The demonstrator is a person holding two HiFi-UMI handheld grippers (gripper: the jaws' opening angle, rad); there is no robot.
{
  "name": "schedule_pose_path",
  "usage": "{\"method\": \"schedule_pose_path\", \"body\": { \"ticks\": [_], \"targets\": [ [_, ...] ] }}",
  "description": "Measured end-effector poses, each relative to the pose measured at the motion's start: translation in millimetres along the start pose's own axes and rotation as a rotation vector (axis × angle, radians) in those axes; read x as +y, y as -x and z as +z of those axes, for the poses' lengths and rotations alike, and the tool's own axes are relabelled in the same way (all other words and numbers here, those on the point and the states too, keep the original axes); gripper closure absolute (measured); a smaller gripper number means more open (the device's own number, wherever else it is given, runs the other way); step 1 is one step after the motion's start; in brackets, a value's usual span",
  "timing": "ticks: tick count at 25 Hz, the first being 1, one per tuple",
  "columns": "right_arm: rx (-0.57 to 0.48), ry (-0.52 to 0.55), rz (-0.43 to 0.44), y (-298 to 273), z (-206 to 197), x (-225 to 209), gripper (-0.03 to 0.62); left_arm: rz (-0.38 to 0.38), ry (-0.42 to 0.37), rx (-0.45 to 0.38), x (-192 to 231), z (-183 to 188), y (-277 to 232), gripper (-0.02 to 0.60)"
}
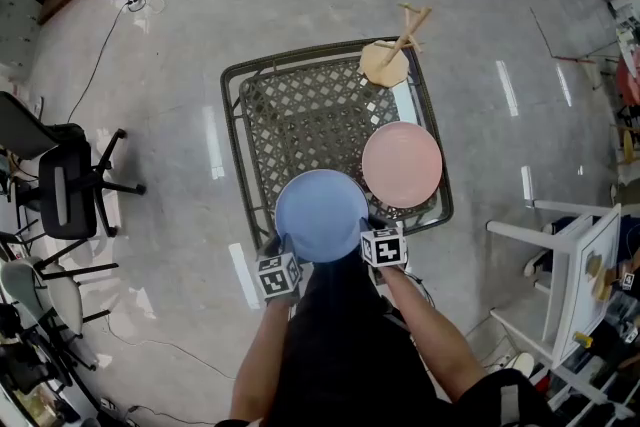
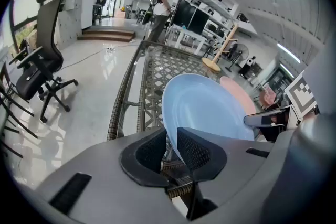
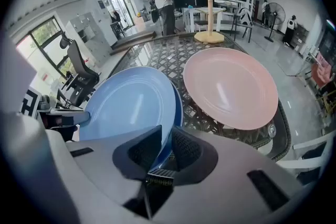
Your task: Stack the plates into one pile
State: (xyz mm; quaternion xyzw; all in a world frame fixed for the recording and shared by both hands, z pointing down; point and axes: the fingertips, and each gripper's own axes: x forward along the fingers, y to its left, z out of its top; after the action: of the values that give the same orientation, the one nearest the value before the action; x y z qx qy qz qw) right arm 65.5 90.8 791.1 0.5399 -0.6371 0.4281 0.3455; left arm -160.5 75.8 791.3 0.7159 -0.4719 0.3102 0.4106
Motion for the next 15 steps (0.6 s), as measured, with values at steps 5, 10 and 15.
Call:
{"method": "schedule_pose_path", "body": {
  "ticks": [5,10,15],
  "targets": [
    [0.013,0.001,-0.023,-2.2,-4.7,-5.6,0.540,-0.004,-0.019,0.006,-4.0,-1.7,-6.1,0.506],
    [0.025,0.021,-0.033,-4.4,-6.0,-4.7,0.540,-0.003,-0.023,0.007,-2.7,-3.3,-7.4,0.503],
    [0.038,0.031,-0.048,-5.9,-10.8,-5.4,0.535,-0.014,-0.022,0.005,-2.5,-1.9,-7.1,0.502]
  ]
}}
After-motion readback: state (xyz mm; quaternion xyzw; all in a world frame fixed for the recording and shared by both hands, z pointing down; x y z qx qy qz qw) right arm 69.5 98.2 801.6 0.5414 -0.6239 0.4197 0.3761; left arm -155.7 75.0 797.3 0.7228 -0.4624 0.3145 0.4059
